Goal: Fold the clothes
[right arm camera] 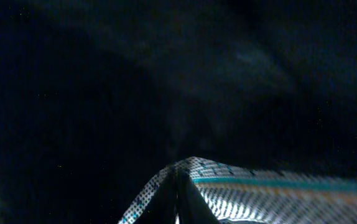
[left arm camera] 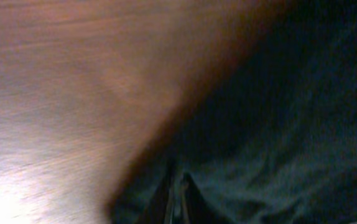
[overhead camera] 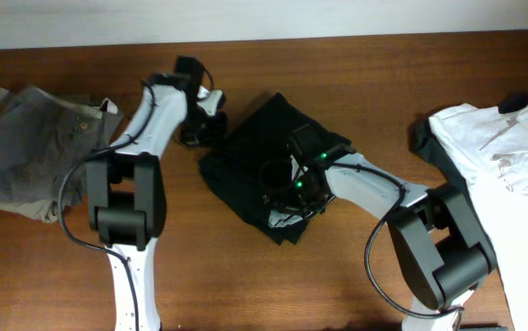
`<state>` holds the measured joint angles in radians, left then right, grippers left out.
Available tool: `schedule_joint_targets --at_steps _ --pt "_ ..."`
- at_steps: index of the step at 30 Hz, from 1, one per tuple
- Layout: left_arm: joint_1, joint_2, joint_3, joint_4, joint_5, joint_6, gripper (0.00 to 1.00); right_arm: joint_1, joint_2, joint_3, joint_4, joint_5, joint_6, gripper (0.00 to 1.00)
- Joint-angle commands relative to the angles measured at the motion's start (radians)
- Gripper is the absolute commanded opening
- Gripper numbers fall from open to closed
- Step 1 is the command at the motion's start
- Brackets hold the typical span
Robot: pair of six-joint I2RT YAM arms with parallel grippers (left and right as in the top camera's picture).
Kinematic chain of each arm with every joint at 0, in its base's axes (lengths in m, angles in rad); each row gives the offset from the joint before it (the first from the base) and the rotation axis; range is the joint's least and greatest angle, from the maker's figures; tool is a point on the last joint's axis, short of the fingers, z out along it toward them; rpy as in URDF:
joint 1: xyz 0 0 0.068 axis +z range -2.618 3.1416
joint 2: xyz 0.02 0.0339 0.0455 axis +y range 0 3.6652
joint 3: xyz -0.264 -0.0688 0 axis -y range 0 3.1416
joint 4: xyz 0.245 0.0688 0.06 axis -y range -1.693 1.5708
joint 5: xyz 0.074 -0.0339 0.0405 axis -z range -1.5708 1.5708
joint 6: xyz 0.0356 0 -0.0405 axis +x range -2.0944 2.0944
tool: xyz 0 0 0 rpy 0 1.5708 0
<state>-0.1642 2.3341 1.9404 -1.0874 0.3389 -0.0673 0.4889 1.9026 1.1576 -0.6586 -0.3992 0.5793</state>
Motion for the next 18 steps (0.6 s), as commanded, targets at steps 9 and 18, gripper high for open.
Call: schedule_joint_targets --at_steps 9,18 --pt "0.088 -0.080 0.503 -0.601 0.046 0.032 0.49 -0.255 -0.155 0.103 -0.013 0.184 -0.232 0.22" --pt "-0.029 -0.249 -0.383 -0.196 0.233 -0.145 0.55 -0.278 0.064 0.102 -0.105 0.087 -0.137 0.13"
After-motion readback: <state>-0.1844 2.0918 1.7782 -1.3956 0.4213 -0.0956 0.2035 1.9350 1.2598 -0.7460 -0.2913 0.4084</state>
